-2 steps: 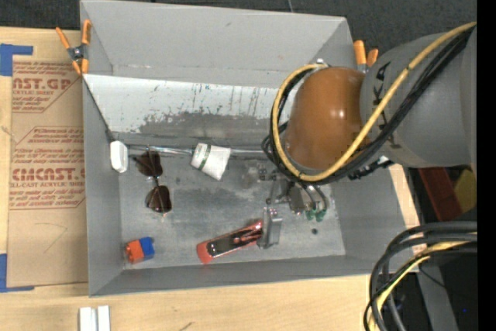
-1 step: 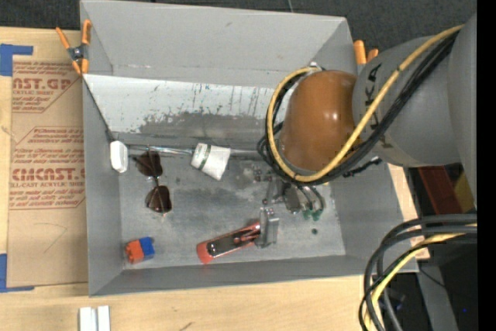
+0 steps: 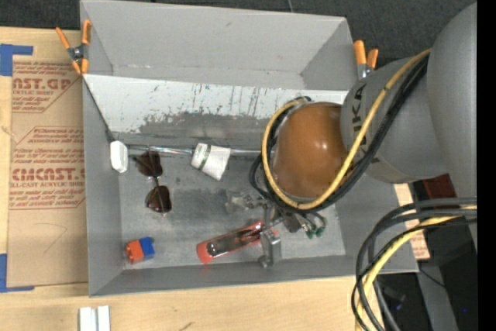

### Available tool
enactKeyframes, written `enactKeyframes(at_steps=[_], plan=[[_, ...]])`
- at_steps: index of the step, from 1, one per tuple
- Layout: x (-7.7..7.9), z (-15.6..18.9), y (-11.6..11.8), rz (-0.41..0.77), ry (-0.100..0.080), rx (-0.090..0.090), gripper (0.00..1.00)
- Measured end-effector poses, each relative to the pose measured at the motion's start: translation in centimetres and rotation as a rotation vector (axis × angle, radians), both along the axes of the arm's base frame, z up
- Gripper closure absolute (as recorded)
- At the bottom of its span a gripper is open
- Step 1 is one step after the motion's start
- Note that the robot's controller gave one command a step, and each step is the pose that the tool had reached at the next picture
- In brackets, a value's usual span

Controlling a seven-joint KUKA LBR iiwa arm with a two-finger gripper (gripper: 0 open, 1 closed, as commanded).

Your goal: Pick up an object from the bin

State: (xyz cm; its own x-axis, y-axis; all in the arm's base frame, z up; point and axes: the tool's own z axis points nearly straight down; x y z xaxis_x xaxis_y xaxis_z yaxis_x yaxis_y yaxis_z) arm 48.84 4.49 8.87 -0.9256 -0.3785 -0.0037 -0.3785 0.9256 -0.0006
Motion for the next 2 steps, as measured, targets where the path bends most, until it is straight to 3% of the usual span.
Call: enactKeyframes(at_steps=[1, 2], plan=[[0.04, -1.94, 0.33, 0.179, -0.001, 0.0, 1.0], [0.04, -1.94, 0.33, 0.179, -0.001, 0.0, 1.0]])
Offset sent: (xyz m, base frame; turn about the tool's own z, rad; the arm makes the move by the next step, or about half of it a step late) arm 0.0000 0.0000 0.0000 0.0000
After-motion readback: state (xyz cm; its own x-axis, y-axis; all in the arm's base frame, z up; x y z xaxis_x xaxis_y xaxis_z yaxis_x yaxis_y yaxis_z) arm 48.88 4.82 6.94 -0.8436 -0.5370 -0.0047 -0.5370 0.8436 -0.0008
